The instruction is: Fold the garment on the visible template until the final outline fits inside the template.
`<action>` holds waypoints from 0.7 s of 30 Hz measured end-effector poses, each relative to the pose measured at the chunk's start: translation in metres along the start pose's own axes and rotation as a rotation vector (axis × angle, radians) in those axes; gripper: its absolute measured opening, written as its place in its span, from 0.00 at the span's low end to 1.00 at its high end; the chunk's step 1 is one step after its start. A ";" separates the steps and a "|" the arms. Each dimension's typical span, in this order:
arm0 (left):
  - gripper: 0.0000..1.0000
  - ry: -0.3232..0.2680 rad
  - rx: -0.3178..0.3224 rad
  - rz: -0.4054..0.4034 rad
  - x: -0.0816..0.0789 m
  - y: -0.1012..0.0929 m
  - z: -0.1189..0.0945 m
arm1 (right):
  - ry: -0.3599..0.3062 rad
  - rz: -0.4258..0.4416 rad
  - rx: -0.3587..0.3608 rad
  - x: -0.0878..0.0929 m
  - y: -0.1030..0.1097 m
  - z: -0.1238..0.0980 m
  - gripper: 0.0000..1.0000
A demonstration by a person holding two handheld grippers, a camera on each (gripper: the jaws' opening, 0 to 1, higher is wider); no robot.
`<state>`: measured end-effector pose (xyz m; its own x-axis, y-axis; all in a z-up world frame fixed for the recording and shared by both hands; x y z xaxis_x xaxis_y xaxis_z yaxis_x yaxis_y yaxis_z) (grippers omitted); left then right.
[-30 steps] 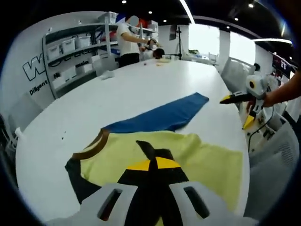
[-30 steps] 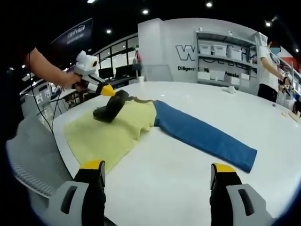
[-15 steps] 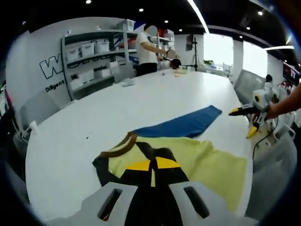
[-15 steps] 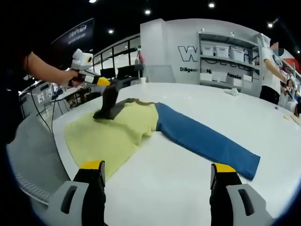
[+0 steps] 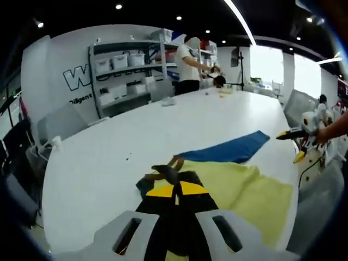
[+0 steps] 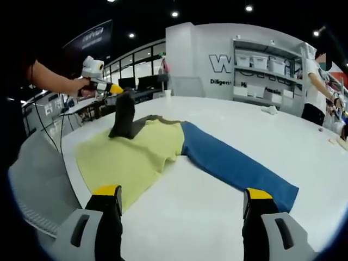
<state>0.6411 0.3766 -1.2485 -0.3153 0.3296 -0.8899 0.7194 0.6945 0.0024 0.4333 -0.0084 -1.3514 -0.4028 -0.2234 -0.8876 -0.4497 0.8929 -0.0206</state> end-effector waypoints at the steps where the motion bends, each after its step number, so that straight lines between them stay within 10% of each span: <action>1: 0.05 -0.001 -0.007 0.002 0.001 0.003 -0.003 | -0.001 -0.001 -0.001 0.000 0.000 0.000 0.90; 21: 0.05 -0.021 -0.116 0.042 -0.008 0.043 -0.045 | 0.001 -0.019 -0.009 -0.003 0.001 0.000 0.89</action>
<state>0.6465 0.4324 -1.2211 -0.2723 0.3472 -0.8974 0.6550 0.7501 0.0915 0.4341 -0.0068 -1.3483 -0.3944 -0.2409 -0.8868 -0.4643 0.8850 -0.0340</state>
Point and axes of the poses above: the point that each gripper's makers call its tool centre point, and the gripper's own axes: z roughly forward along the fingers, y roughly to its left, x roughly out of its underside, the point moved 6 cm from there along -z, roughly backward along the fingers, and after that the axes turned 4 degrees about -z, right-handed, at the moved point
